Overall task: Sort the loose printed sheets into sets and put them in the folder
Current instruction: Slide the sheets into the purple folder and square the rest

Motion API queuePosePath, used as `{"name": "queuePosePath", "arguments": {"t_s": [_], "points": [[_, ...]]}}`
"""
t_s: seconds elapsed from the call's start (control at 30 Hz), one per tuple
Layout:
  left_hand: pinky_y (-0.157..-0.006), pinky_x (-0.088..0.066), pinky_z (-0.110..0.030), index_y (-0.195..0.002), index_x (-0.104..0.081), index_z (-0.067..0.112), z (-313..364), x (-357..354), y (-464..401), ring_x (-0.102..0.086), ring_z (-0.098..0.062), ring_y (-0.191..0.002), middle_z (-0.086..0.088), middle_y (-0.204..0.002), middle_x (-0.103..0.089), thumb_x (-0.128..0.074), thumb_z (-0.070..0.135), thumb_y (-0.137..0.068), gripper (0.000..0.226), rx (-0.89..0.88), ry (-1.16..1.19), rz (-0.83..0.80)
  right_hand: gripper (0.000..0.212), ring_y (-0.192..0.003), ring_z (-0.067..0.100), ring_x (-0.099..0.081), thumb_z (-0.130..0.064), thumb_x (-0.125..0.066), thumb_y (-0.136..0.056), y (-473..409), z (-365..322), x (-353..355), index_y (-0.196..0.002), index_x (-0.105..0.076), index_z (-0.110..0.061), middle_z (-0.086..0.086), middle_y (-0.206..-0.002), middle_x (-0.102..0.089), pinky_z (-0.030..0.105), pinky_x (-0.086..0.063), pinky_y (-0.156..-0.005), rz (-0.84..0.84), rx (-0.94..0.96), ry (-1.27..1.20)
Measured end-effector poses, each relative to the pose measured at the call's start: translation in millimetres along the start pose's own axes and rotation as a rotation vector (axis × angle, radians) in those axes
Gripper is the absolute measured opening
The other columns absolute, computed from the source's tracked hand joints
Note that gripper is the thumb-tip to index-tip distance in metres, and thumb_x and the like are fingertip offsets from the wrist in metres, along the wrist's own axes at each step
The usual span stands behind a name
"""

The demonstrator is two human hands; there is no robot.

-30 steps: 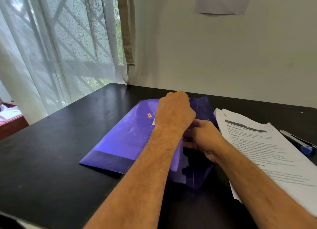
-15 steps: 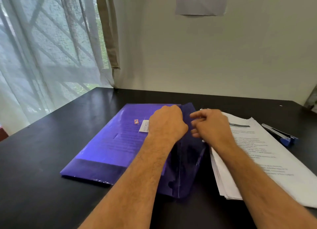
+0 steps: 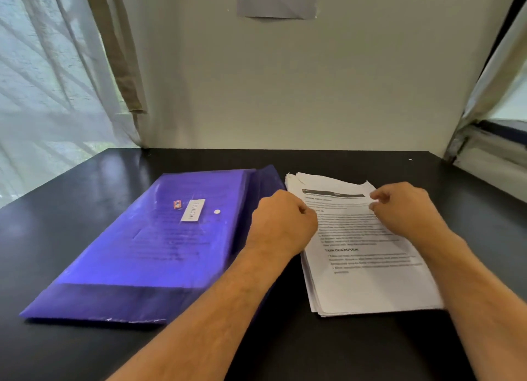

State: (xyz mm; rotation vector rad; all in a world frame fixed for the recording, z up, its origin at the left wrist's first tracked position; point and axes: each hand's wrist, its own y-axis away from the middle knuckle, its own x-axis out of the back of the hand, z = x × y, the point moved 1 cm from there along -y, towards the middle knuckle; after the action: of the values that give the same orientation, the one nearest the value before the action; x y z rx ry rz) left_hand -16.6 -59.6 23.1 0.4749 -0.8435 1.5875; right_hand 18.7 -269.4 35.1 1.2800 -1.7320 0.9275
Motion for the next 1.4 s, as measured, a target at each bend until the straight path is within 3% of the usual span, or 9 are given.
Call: {"name": "queuePosePath", "arguments": {"t_s": [0.13,0.33,0.43,0.6,0.73,0.87,1.03,1.17,1.4], "points": [[-0.078,-0.06,-0.035,-0.087,-0.075,0.009,2,-5,2,-0.069,-0.016,-0.079,0.007,-0.082,-0.072,-0.06,0.029,-0.091,0.026,0.084,0.126,-0.1,0.042,-0.091,0.016,-0.052,-0.021,-0.064,-0.096,-4,1,-3,-0.137,-0.057,-0.018,0.007,-0.132,-0.062,0.038,-0.05,-0.094,-0.071,0.002,0.047],[-0.095,-0.056,-0.042,-0.093,-0.074,0.021,-4,-11,0,-0.07,-0.015,-0.099,0.008,-0.105,-0.075,-0.068,0.032,-0.091,0.013,0.234,0.434,-0.174,0.033,-0.079,0.017,-0.057,-0.023,-0.062,-0.095,-5,7,-11,-0.126,-0.06,-0.011,0.007,-0.114,-0.067,0.03,-0.045,-0.07,-0.071,-0.04,0.12],[-0.1,-0.053,-0.041,-0.123,-0.067,0.017,-9,-10,-4,-0.066,-0.018,-0.108,0.005,-0.123,-0.068,-0.071,0.034,-0.089,0.039,0.256,0.415,-0.176,0.025,-0.075,0.017,-0.059,-0.022,-0.064,-0.093,-11,9,-12,-0.112,-0.059,-0.008,0.003,-0.093,-0.064,0.029,-0.049,-0.064,-0.037,-0.076,0.021],[-0.1,-0.053,-0.039,-0.138,-0.056,0.016,-12,-6,-4,-0.068,-0.02,-0.106,0.001,-0.124,-0.067,-0.07,0.031,-0.09,0.052,0.177,0.182,-0.122,0.014,-0.062,0.012,-0.048,-0.019,-0.063,-0.095,-15,11,-6,-0.095,-0.054,-0.008,0.002,-0.074,-0.052,0.024,-0.034,-0.05,0.012,-0.153,-0.194],[-0.099,-0.053,-0.037,-0.137,-0.058,0.015,-11,-5,-3,-0.07,-0.019,-0.1,0.005,-0.108,-0.069,-0.07,0.023,-0.091,0.049,0.162,0.118,-0.108,0.021,-0.063,0.012,-0.051,-0.023,-0.062,-0.095,-19,16,-2,-0.103,-0.064,-0.003,0.003,-0.077,-0.057,0.024,-0.035,-0.052,-0.008,-0.2,-0.245],[-0.093,-0.057,-0.038,-0.123,-0.066,0.011,-13,-4,-4,-0.07,-0.018,-0.093,0.011,-0.087,-0.064,-0.073,0.016,-0.089,0.036,0.173,0.147,-0.118,0.035,-0.072,0.015,-0.049,-0.028,-0.066,-0.095,-22,16,-1,-0.122,-0.059,-0.006,0.005,-0.097,-0.054,0.033,-0.04,-0.076,-0.075,-0.25,-0.403],[-0.099,-0.054,-0.036,-0.135,-0.06,0.014,-14,-4,-6,-0.066,-0.015,-0.108,0.002,-0.119,-0.069,-0.075,0.011,-0.085,0.052,0.194,0.186,-0.131,0.037,-0.096,0.026,-0.056,-0.019,-0.067,-0.094,-23,17,8,-0.127,-0.06,-0.005,0.012,-0.123,-0.063,0.037,-0.045,-0.087,-0.102,-0.19,-0.316],[-0.094,-0.057,-0.039,-0.123,-0.068,0.018,-20,-4,-9,-0.07,-0.013,-0.099,0.008,-0.107,-0.074,-0.074,0.009,-0.082,0.043,0.214,0.272,-0.165,0.059,-0.104,0.032,-0.067,-0.011,-0.065,-0.094,-21,27,15,-0.147,-0.044,-0.022,0.009,-0.126,-0.063,0.054,-0.049,-0.101,-0.27,-0.239,-0.457],[-0.088,-0.058,-0.037,-0.086,-0.07,0.028,-26,-4,-11,-0.074,-0.012,-0.085,0.009,-0.091,-0.077,-0.07,0.026,-0.092,0.007,0.26,0.469,-0.169,0.033,-0.098,0.031,-0.07,-0.008,-0.064,-0.093,-22,37,26,-0.124,-0.064,-0.021,0.008,-0.11,-0.072,0.05,-0.053,-0.098,-0.316,-0.245,-0.61]]}}
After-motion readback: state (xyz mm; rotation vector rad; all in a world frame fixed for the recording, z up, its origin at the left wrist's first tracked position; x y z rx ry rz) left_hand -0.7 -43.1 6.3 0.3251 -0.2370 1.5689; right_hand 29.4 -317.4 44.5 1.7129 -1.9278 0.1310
